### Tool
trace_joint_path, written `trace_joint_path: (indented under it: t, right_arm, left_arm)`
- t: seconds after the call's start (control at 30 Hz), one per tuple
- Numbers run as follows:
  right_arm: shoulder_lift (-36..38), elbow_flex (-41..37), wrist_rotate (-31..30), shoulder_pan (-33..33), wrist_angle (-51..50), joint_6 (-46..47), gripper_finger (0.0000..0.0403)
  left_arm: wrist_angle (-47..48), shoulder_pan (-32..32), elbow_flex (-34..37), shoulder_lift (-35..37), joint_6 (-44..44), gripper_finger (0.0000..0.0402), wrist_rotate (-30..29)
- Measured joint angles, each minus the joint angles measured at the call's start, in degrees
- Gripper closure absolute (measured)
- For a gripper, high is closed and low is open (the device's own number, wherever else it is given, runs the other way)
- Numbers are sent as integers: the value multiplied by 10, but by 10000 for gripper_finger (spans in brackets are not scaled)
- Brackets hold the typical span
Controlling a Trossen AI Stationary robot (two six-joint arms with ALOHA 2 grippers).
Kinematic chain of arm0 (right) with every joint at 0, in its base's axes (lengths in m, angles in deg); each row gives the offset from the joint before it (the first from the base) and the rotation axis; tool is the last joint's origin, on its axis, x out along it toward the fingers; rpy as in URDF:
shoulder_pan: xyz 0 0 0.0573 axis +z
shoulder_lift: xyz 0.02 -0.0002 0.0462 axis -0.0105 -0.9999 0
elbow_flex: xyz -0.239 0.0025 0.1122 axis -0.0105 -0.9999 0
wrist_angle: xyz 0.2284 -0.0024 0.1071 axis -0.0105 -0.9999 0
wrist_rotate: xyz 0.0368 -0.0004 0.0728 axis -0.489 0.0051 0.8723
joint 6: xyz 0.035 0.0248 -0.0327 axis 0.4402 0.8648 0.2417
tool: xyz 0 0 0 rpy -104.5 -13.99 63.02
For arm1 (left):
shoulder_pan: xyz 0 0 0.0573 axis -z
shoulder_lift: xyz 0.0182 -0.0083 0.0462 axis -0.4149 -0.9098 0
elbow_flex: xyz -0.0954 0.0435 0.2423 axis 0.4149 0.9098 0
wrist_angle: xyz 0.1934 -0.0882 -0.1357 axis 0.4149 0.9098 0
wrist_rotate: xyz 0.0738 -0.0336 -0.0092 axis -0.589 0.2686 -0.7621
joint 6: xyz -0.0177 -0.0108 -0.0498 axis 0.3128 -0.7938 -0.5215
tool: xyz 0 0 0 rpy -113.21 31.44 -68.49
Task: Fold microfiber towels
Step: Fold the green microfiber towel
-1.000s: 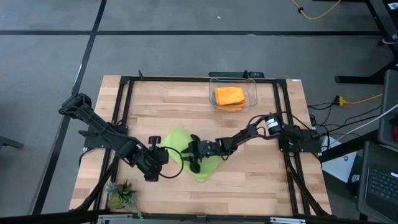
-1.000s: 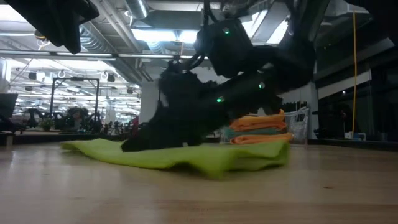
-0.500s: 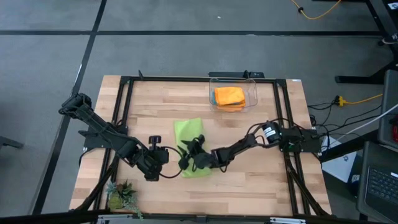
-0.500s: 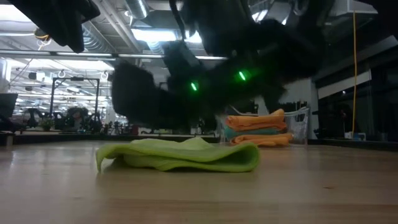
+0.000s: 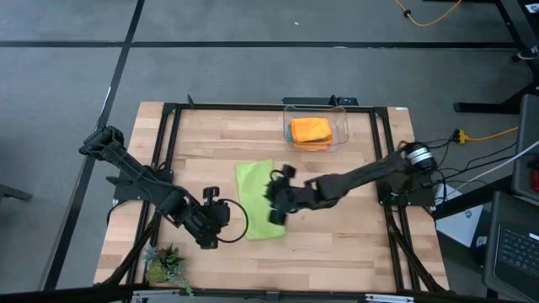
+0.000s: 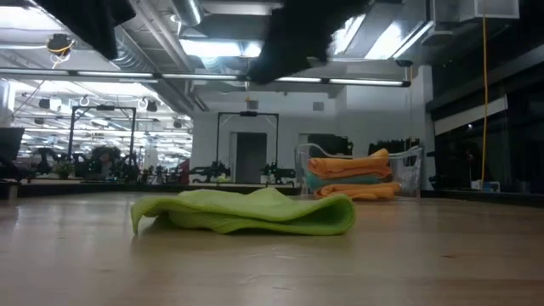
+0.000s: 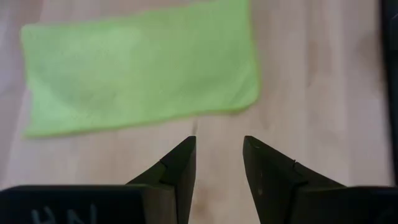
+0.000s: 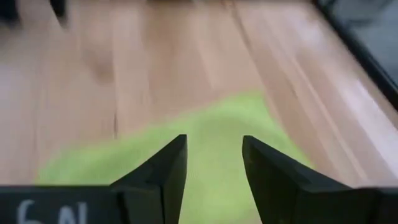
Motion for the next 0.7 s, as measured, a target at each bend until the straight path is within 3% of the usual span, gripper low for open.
trace_joint_path:
  t: [0.13, 0.23, 0.47, 0.7]
  right_arm:
    - [48, -9, 26, 16, -155, 32, 244]
    - [66, -44, 51, 28, -170, 21, 244]
    - [71, -153, 199, 52, -5, -64, 244]
    - [72, -188, 211, 80, 87, -49, 244]
  left_arm:
    - [-67, -2, 0, -1, 10, 276, 0]
    - [-108, -1, 0, -23, 42, 276, -1]
    - [-185, 0, 0, -124, 69, 276, 3]
    - [-323, 1, 0, -198, 95, 274, 3]
